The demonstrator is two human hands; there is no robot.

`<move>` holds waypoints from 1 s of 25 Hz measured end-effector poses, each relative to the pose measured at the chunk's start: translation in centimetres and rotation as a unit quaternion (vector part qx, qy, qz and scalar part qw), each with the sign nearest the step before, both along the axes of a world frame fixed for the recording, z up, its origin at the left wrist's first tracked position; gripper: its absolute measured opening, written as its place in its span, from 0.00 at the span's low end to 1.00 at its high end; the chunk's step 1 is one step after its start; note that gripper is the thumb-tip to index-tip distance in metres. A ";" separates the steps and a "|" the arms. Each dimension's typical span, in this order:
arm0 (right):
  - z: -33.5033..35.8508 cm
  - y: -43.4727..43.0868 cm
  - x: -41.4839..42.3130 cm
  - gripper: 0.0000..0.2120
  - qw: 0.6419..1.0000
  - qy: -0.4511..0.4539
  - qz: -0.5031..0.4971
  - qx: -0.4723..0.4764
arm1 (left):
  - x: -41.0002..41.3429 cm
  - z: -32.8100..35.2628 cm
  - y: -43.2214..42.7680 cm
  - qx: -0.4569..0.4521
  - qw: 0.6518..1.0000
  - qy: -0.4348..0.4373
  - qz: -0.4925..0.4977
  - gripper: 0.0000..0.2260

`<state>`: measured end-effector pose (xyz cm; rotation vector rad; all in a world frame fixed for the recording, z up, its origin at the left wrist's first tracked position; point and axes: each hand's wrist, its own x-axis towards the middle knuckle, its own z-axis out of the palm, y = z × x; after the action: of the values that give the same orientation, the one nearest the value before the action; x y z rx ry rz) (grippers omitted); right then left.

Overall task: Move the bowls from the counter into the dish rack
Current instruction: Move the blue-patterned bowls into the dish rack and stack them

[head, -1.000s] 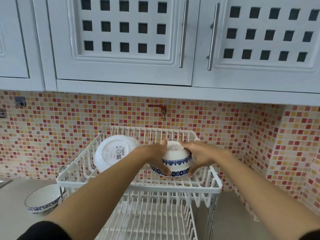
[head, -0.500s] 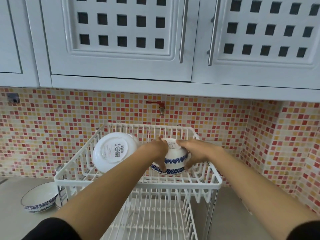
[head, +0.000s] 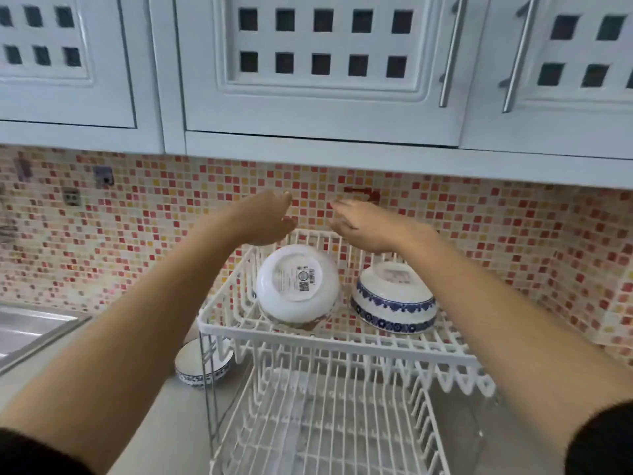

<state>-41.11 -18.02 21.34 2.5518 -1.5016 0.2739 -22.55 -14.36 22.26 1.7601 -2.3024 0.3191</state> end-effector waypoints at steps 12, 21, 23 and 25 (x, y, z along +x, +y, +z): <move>-6.8 -4.4 31.7 0.24 0.980 -0.138 -0.107 0.096 | 29.0 -7.9 -5.5 0.094 0.976 0.041 0.194 0.22; -23.3 -6.2 36.2 0.26 0.911 -0.284 -0.270 0.131 | 31.7 -25.8 -9.1 0.170 0.949 0.167 0.204 0.17; -27.1 -6.9 35.9 0.26 0.882 -0.307 -0.322 0.156 | 31.4 -30.0 -10.0 0.215 0.938 0.177 0.208 0.19; -30.3 -7.8 35.4 0.26 0.852 -0.331 -0.361 0.183 | 31.2 -33.3 -11.0 0.241 0.921 0.206 0.225 0.20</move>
<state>-5.71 -25.81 -8.96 1.9528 -2.8712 0.8755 8.64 -25.37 -11.05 2.3062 -1.7514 -0.5542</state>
